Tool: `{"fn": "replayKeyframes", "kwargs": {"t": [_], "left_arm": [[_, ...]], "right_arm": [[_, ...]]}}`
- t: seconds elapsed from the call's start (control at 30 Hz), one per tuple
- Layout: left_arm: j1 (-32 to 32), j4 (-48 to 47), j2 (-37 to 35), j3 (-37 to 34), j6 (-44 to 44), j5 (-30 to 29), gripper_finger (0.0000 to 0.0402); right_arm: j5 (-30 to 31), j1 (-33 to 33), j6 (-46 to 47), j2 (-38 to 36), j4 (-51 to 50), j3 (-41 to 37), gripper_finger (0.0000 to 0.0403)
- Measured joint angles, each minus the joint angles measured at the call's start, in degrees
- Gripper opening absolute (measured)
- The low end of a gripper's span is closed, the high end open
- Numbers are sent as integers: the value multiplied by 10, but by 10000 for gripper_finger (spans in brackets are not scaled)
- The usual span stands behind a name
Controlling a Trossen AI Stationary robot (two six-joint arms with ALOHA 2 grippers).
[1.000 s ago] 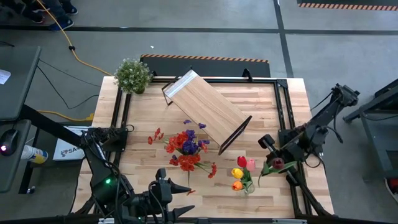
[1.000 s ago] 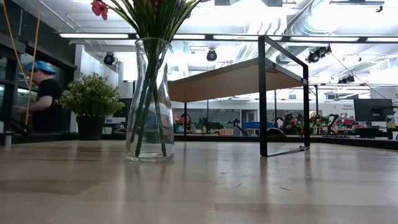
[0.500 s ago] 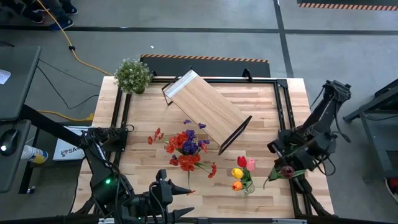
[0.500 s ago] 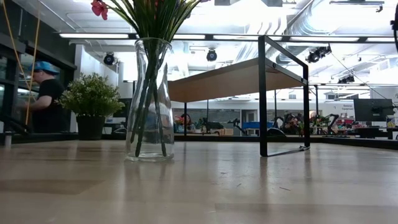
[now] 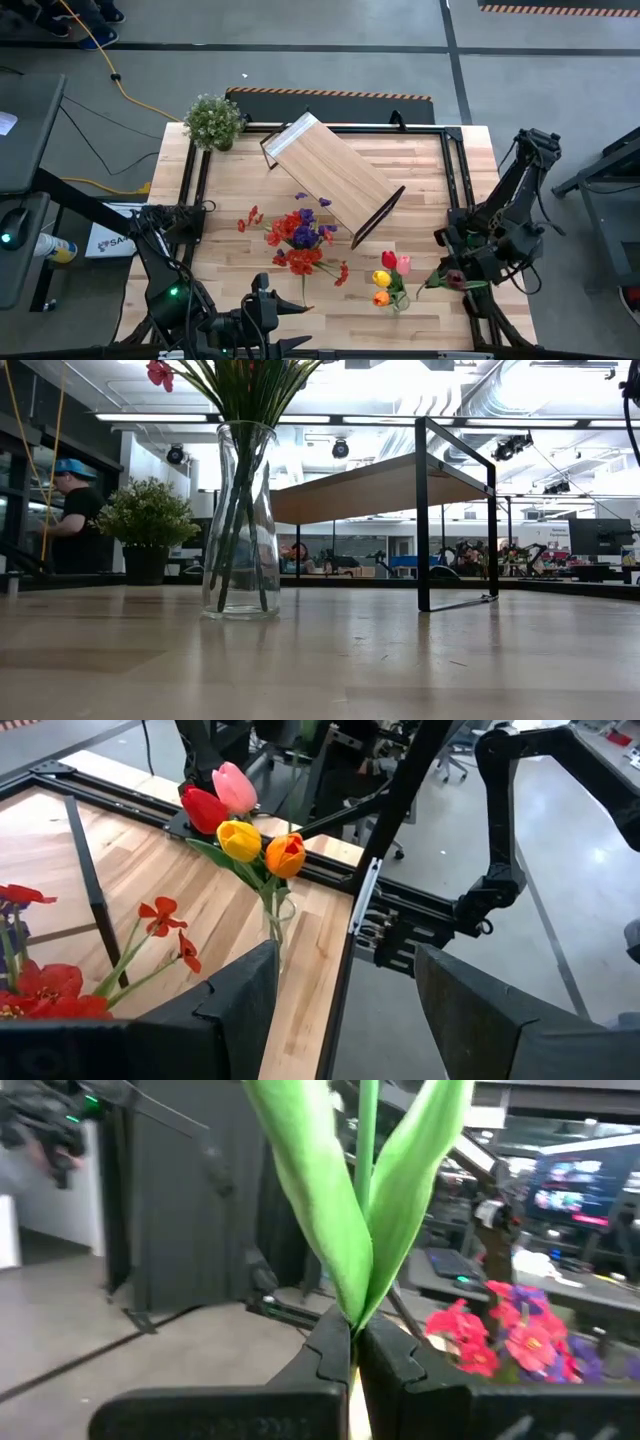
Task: Pick and place flowers into a vace then onto a shelf
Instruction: Put the dark red tulip into the right transparent vase
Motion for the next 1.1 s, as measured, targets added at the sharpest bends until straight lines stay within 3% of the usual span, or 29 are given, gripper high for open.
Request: {"fn": "replayKeyframes", "kwargs": {"t": [0.37,1.1], "left_arm": [[0,0,0,0,0,14,266],[-24,-1,0,0,3,12,266]], "right_arm": [[66,14,14,16,5,0,0],[366,175,28,16,-9,0,0]]}}
